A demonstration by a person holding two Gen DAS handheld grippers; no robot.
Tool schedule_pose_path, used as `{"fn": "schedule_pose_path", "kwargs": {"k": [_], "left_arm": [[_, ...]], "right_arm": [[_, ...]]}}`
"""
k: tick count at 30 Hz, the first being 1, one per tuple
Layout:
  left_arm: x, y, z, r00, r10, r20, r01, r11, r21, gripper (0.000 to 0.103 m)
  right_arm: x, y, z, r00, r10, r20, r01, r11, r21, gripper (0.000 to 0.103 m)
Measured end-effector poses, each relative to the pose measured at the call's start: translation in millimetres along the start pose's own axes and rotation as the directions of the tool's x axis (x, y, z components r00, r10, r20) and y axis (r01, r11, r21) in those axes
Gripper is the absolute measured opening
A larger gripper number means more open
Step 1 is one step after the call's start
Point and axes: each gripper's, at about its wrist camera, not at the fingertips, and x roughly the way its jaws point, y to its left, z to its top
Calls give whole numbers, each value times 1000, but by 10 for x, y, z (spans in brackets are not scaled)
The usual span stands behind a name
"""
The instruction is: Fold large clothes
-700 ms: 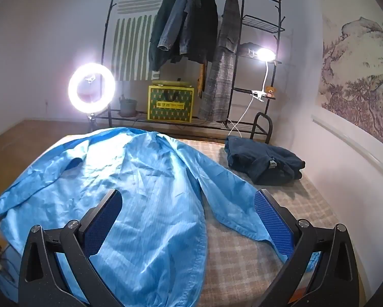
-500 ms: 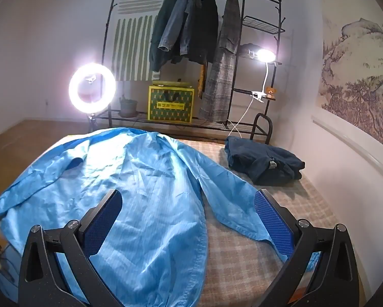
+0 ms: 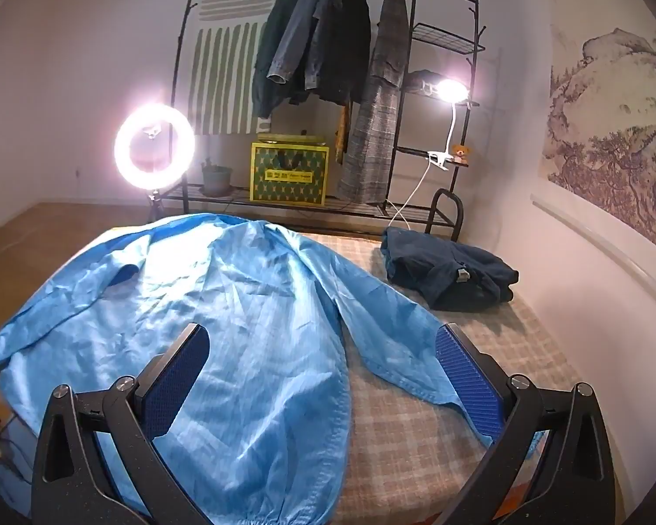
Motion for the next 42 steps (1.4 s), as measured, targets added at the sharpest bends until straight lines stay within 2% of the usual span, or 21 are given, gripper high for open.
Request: {"fn": "schedule_pose_path", "kwargs": {"k": [42], "left_arm": [[-16,8,41,1000,9,8,-9,1000,7,103]], "right_arm": [[-23,-43,26,1000,-7,7,7,1000,13,103]]}}
